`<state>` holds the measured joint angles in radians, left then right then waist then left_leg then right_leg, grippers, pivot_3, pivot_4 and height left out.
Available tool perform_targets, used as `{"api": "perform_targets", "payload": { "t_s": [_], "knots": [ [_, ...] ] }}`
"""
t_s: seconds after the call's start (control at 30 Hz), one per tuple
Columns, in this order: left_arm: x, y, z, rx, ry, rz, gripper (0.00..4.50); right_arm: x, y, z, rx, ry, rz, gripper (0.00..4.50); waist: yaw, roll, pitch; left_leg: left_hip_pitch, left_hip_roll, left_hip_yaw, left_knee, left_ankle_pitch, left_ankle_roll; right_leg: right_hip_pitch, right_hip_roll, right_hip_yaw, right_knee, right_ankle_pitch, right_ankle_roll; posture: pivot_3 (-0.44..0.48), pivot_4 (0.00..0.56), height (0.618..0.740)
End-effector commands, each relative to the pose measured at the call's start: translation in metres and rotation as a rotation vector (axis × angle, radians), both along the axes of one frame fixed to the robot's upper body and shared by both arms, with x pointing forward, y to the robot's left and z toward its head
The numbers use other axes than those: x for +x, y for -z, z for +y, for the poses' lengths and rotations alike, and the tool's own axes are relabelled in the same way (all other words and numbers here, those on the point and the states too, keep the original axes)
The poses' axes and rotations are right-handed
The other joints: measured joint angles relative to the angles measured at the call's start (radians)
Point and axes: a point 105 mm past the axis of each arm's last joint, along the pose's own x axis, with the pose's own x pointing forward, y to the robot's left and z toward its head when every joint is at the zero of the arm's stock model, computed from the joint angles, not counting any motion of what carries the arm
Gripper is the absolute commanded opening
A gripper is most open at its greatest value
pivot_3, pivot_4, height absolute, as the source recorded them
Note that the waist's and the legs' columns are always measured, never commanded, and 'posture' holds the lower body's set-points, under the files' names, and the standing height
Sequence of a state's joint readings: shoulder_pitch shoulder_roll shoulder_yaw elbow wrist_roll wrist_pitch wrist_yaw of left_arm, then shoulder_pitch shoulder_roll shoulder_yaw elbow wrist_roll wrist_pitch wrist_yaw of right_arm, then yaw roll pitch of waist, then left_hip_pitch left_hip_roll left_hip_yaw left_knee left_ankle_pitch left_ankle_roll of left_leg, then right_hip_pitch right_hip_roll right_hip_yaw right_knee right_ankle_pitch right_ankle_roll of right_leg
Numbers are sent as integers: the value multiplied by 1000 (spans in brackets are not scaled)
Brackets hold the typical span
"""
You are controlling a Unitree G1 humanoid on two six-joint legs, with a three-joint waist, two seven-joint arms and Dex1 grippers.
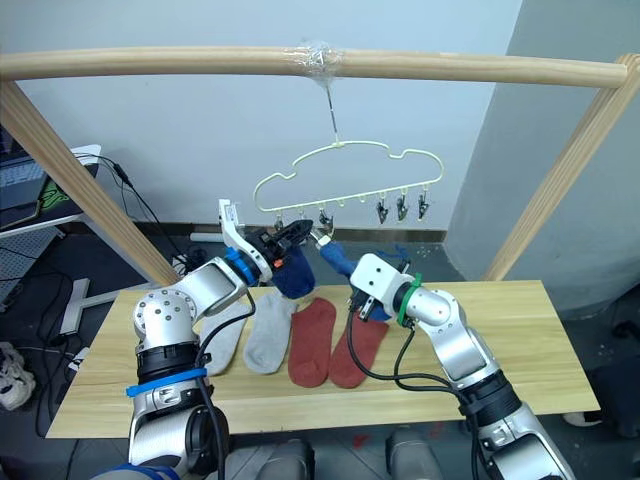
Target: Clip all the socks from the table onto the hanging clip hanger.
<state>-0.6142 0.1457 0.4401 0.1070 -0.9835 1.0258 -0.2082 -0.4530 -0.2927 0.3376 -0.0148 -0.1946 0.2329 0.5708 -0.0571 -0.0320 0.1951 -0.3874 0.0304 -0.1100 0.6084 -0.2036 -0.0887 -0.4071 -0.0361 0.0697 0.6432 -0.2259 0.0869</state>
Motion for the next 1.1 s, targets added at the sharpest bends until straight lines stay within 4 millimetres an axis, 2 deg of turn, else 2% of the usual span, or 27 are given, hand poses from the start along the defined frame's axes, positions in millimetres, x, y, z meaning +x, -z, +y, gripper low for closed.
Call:
{"api": "perform_targets", "payload": {
  "t_s": [0.03,0.2,0.57,0.8,1.0,1.03,1.1],
  "knots": [
    [-4,-12,-3,-8,20,-47,55,1,-18,5,21,-22,-58,27,0,0,0,0,0,0,0,0,0,0,0,0,0,0,0,11,134,740],
    [-6,-15,-5,-29,32,-55,55,2,-19,7,25,-34,-50,27,1,0,0,0,0,0,0,0,0,0,0,0,0,-1,-1,12,138,740],
    [-9,-10,-9,39,50,-82,55,5,-24,6,25,-35,-61,27,1,0,0,-1,0,0,0,0,0,0,0,0,0,-1,-1,12,141,740],
    [-13,-15,-5,22,57,-109,2408,4,-26,12,33,-54,-59,0,1,0,0,-1,0,0,0,0,0,-1,0,0,0,-1,-1,28,148,740],
    [-19,-15,-1,20,56,-109,4255,4,-26,15,38,-65,-54,0,3,0,0,-3,0,0,0,0,0,-3,0,0,0,-1,-1,43,151,740],
    [-21,-15,2,29,53,-112,4476,5,-26,16,40,-68,-48,0,3,0,0,-3,0,0,0,0,0,-3,0,0,0,-1,-1,52,154,740],
    [-24,-16,7,43,52,-117,4476,5,-25,17,43,-73,-40,0,3,0,0,-4,0,0,0,0,0,-3,0,0,0,-1,-2,52,154,740]
  ]
}}
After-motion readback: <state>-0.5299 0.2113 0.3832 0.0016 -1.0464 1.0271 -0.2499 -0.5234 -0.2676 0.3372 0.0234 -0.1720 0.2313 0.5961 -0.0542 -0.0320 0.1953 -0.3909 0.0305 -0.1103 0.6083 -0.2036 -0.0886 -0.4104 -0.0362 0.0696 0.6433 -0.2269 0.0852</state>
